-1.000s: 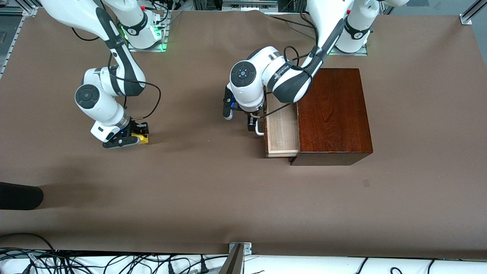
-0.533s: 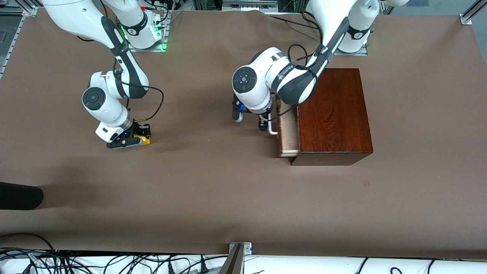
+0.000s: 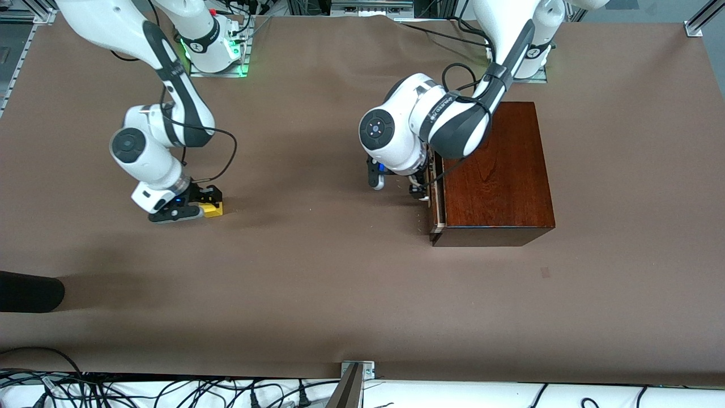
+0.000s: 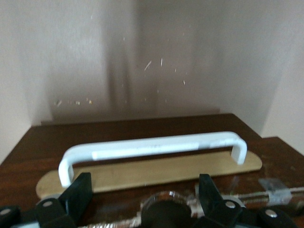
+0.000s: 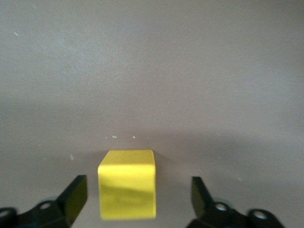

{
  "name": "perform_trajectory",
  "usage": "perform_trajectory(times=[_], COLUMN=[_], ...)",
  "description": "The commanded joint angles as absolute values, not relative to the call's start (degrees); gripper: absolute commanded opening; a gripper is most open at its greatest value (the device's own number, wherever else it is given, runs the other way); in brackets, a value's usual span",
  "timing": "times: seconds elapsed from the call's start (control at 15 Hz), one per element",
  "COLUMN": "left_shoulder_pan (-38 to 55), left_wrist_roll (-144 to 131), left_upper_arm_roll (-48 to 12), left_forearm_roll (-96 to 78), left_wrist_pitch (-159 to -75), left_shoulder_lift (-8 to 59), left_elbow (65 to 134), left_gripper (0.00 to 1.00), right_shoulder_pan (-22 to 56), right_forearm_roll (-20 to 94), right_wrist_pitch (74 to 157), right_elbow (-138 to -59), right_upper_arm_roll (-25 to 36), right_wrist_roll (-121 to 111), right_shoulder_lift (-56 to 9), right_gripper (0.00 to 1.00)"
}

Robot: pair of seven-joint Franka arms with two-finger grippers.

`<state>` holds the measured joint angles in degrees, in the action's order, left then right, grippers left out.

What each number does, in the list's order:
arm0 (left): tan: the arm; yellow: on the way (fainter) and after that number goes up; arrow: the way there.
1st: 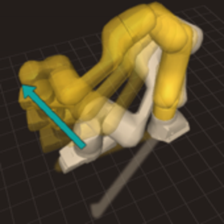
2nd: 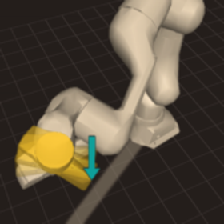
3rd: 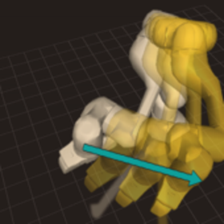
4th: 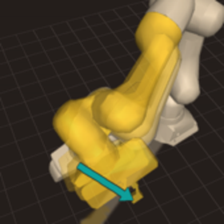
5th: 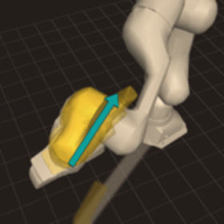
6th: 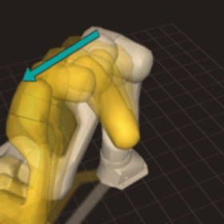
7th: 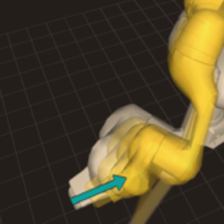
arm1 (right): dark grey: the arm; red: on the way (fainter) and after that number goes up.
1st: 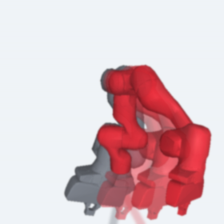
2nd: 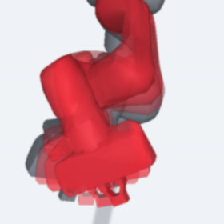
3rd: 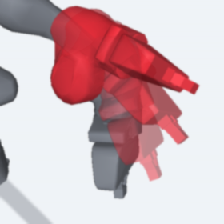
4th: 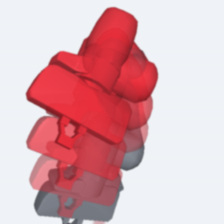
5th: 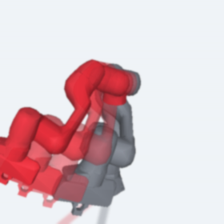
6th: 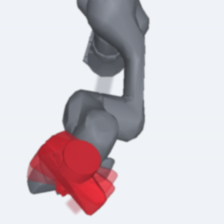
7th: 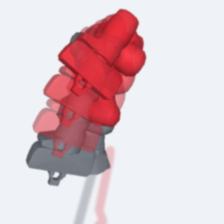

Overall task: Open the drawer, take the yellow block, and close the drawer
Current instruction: 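Push the drawer shut with the left gripper while the right gripper lowers the cube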

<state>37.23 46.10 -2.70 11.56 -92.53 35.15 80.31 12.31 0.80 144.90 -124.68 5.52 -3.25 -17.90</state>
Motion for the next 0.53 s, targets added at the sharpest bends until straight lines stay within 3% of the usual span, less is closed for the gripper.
perform_trajectory(times=[0.0,0.47], left_shoulder_pan=[36.65,36.48], left_wrist_roll=[46.14,46.14], left_upper_arm_roll=[-2.55,-2.29], left_forearm_roll=[13.18,17.05], left_wrist_pitch=[-91.06,-88.95], left_shoulder_lift=[33.22,33.31], left_elbow=[81.91,82.0], left_gripper=[1.0,1.0], right_shoulder_pan=[11.25,11.25], right_forearm_roll=[-0.26,0.52], right_wrist_pitch=[127.15,93.03], right_elbow=[-116.93,-89.6], right_upper_arm_roll=[4.83,3.96], right_wrist_roll=[-3.25,-4.91], right_shoulder_lift=[-10.64,-7.47], right_gripper=[1.0,1.0])
